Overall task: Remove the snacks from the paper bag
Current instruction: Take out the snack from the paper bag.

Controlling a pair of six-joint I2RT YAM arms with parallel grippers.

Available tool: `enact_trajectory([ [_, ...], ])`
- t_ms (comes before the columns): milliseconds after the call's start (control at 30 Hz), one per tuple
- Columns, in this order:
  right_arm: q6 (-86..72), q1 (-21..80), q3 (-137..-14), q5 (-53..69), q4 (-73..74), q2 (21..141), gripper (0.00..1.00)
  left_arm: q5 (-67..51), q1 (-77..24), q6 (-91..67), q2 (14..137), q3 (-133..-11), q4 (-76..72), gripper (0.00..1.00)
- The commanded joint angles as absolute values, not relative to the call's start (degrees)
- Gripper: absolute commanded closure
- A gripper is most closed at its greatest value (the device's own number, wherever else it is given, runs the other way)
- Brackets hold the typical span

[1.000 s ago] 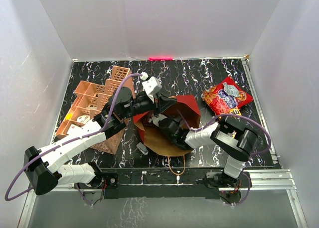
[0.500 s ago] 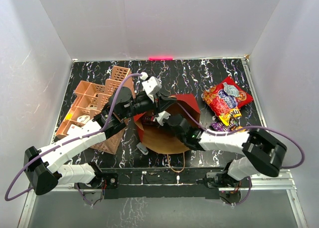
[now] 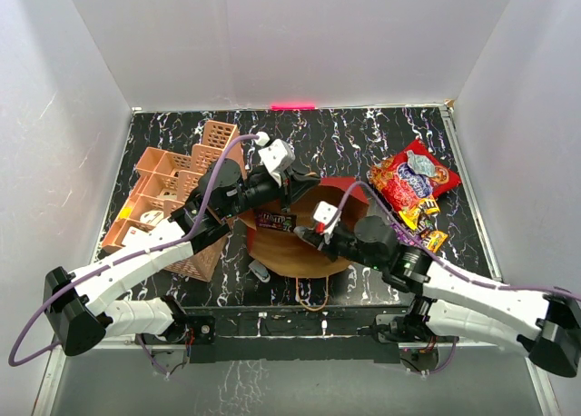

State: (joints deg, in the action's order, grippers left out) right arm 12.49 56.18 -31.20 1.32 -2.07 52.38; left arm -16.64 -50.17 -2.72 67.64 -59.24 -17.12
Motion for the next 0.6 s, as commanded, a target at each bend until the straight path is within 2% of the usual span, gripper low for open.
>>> enact_trajectory([
  [0,5.8,56.3,-36.3,4.9,5.3,45.2,0.93,-13.7,-50.2,-1.7,66.8,-59.7,-18.5,1.0],
  [267,-2.0,56.3,-44.0,1.2,12.0,37.7,0.93,-10.7,-50.3,-1.6,66.9,-59.2,-18.7,1.0],
  [567,-10.2,56.3,-52.4,0.3,15.3,38.1,0.93,-7.4,-50.2,-1.1,67.4,-59.2,-18.3,1.0],
])
